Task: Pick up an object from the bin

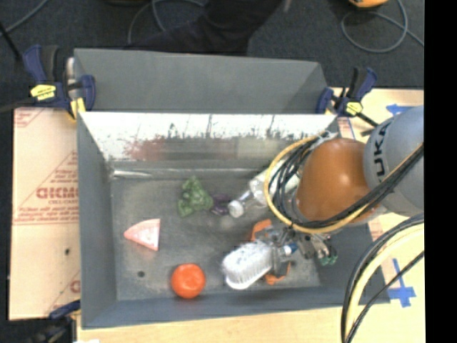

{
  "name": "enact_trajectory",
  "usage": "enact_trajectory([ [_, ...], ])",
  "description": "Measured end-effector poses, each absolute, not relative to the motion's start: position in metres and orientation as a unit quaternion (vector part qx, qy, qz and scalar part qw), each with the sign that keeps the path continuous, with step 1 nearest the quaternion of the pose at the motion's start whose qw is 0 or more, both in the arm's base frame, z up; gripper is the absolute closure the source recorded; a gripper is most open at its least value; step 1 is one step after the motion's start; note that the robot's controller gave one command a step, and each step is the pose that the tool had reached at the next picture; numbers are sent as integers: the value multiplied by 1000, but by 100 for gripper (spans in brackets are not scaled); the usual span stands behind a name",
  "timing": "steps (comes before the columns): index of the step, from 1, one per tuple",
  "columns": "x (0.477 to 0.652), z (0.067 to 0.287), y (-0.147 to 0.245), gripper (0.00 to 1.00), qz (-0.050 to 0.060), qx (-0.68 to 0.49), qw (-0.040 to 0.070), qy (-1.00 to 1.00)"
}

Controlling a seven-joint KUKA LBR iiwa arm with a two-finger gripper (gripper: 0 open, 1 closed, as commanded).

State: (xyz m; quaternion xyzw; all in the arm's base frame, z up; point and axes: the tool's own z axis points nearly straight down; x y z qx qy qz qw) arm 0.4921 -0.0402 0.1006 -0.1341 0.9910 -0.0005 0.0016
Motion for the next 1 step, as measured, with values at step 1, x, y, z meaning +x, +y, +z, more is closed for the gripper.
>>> enact_trajectory([
  [1, 494, 249, -35, 100, -1, -102, 3, 995],
])
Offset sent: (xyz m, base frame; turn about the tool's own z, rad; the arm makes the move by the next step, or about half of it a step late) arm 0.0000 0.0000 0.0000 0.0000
